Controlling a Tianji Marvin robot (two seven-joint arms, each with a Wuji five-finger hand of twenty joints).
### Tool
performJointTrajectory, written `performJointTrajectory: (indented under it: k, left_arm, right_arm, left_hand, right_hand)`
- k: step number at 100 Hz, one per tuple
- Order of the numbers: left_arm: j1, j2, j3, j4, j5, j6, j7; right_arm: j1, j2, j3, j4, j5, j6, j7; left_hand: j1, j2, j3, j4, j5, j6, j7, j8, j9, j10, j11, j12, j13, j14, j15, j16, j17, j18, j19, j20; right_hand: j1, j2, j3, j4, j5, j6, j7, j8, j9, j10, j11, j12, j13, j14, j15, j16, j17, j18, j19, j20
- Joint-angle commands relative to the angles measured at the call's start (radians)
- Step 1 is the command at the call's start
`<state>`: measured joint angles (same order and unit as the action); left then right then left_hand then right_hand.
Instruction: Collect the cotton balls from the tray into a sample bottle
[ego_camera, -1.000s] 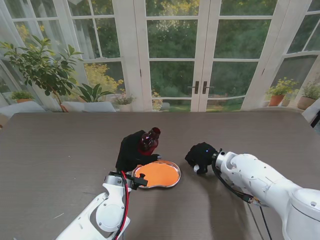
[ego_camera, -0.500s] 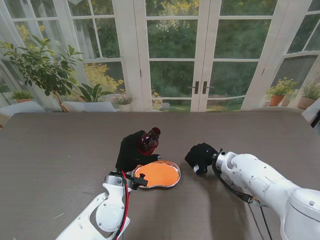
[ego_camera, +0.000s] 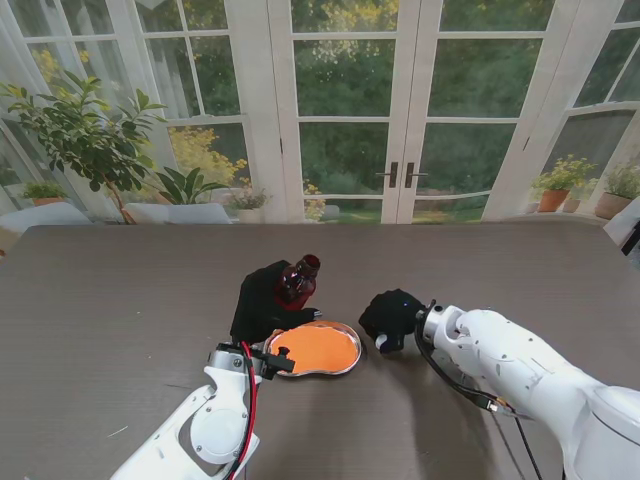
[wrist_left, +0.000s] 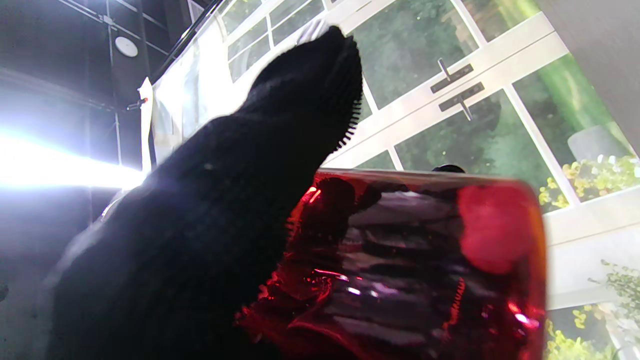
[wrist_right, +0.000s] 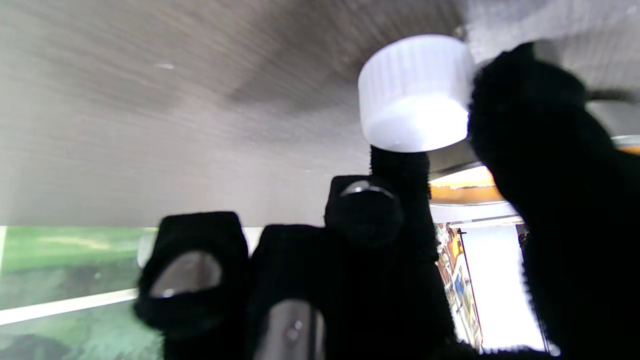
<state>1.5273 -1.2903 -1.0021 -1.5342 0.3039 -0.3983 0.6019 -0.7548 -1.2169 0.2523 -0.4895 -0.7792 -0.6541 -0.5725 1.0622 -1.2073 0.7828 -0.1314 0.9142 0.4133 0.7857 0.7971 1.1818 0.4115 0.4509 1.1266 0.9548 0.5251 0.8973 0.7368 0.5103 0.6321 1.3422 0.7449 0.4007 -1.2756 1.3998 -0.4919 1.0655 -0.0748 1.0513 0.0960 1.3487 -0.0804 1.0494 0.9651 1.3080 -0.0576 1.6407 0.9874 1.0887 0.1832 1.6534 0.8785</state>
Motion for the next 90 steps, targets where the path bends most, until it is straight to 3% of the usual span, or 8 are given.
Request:
performJointTrajectory:
  k: [1, 31, 72, 90]
  left_arm:
    - [0.002, -0.002, -0.002, -0.007, -0.002, 0.002, -0.02]
    - [0.002, -0.001, -0.002, -0.009, -0.003, 0.003, -0.024]
    - [0.0, -0.002, 0.001, -0.008, -0.006, 0.005, -0.025]
    - [-0.001, -0.002, 0.001, -0.008, -0.005, 0.005, -0.025]
  right_arm:
    - [-0.004, -0.007, -0.002, -0.001, 0.007, -0.012, 0.023]
    - [-0.018, -0.015, 0.04, -0.009, 0.038, -0.033, 0.076]
    - [-0.05, 0.002, 0.15, -0.074, 0.077, -0.003, 0.178]
    - [-0.075, 0.009, 0.218, -0.11, 0.124, 0.015, 0.26]
  left_hand:
    - [0.067, 0.818, 0.085, 0.017, 0.097, -0.156, 0.13, 0.014, 0.052, -0.011, 0.003, 0.006, 0.02, 0.093, 0.006, 0.008, -0.024, -0.007, -0.008, 0.013]
    - [0.068, 0.819, 0.084, 0.017, 0.1, -0.153, 0.132, 0.014, 0.051, -0.01, 0.003, 0.006, 0.019, 0.095, 0.006, 0.008, -0.024, -0.007, -0.008, 0.013]
    - [0.068, 0.819, 0.083, 0.017, 0.099, -0.153, 0.131, 0.014, 0.05, -0.01, 0.002, 0.006, 0.018, 0.094, 0.005, 0.008, -0.026, -0.007, -0.009, 0.013]
    - [0.068, 0.819, 0.083, 0.018, 0.099, -0.153, 0.131, 0.014, 0.051, -0.008, 0.002, 0.006, 0.019, 0.093, 0.006, 0.008, -0.026, -0.006, -0.01, 0.013]
  right_hand:
    - [0.047, 0.063, 0.106, 0.028, 0.057, -0.044, 0.103, 0.074, 0.089, -0.009, 0.022, 0.023, 0.011, -0.076, 0.072, 0.007, 0.014, 0.004, 0.09, -0.004]
    - [0.045, 0.08, 0.105, 0.032, 0.052, -0.038, 0.1, 0.09, 0.089, -0.011, 0.017, 0.033, 0.011, -0.076, 0.071, 0.005, 0.01, -0.001, 0.089, -0.003]
    - [0.047, 0.088, 0.101, 0.036, 0.049, -0.033, 0.098, 0.102, 0.088, -0.01, 0.013, 0.04, 0.011, -0.078, 0.068, 0.004, 0.009, -0.002, 0.089, -0.003]
    - [0.049, 0.089, 0.097, 0.037, 0.048, -0.031, 0.097, 0.105, 0.088, -0.007, 0.012, 0.042, 0.011, -0.075, 0.066, 0.003, 0.005, -0.002, 0.089, -0.003]
